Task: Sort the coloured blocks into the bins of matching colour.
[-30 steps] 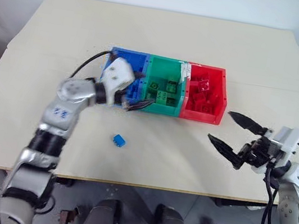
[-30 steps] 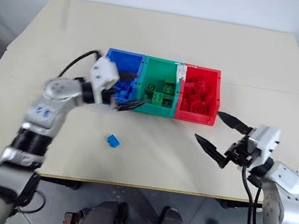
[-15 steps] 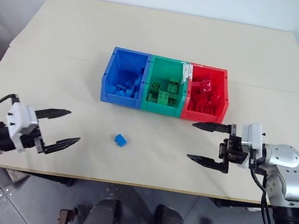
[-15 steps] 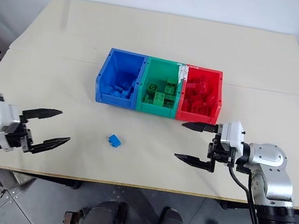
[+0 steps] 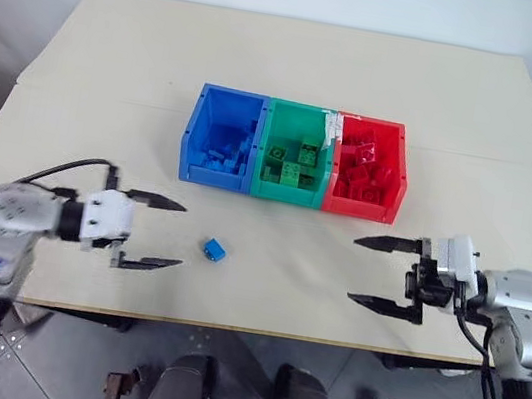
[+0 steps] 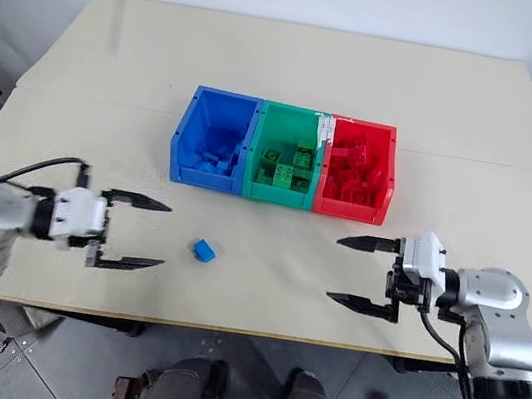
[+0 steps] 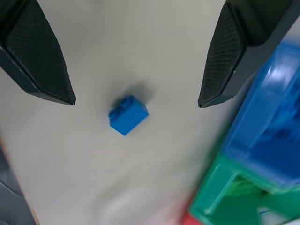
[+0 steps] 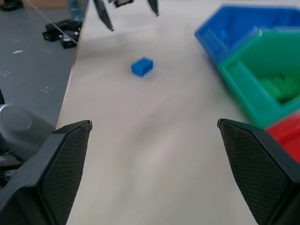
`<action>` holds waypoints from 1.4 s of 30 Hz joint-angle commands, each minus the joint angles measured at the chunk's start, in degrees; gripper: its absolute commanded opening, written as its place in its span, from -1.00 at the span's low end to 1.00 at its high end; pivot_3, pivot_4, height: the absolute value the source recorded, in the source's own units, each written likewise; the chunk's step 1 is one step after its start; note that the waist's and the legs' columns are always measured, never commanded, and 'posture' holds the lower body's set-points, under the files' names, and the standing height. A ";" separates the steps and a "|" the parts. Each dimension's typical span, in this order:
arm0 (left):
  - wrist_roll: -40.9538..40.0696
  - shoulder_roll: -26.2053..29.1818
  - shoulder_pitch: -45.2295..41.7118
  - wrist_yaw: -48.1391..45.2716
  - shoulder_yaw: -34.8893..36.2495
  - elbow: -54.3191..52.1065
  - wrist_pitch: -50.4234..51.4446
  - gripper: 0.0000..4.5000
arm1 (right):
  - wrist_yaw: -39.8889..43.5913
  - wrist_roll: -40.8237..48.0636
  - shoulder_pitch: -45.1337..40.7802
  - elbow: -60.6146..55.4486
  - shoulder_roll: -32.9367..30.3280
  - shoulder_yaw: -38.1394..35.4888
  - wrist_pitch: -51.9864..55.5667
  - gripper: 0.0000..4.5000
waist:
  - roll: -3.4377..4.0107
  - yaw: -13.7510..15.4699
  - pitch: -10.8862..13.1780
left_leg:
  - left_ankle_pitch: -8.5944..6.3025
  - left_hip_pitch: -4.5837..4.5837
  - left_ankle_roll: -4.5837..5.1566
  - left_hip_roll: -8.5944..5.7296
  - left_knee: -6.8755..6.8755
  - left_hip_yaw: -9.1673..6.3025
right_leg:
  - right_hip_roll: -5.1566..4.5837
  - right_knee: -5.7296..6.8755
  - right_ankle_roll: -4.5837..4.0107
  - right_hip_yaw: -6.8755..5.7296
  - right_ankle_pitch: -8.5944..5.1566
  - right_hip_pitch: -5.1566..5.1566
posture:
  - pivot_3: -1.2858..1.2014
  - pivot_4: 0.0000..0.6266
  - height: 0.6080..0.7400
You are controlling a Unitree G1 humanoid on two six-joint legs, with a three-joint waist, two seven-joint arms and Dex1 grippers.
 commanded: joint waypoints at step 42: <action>-3.76 -12.29 -22.25 28.43 2.06 4.25 36.69 -0.59 | -22.83 4.89 6.24 -14.99 8.58 -7.70 5.79 1.00 | -0.05 0.82 0.02 | -0.23 -0.08 0.27 0.35 0.79 0.07 | 0.07 0.19 0.09 0.08 0.04 0.12 | 0.03 -0.52 1.00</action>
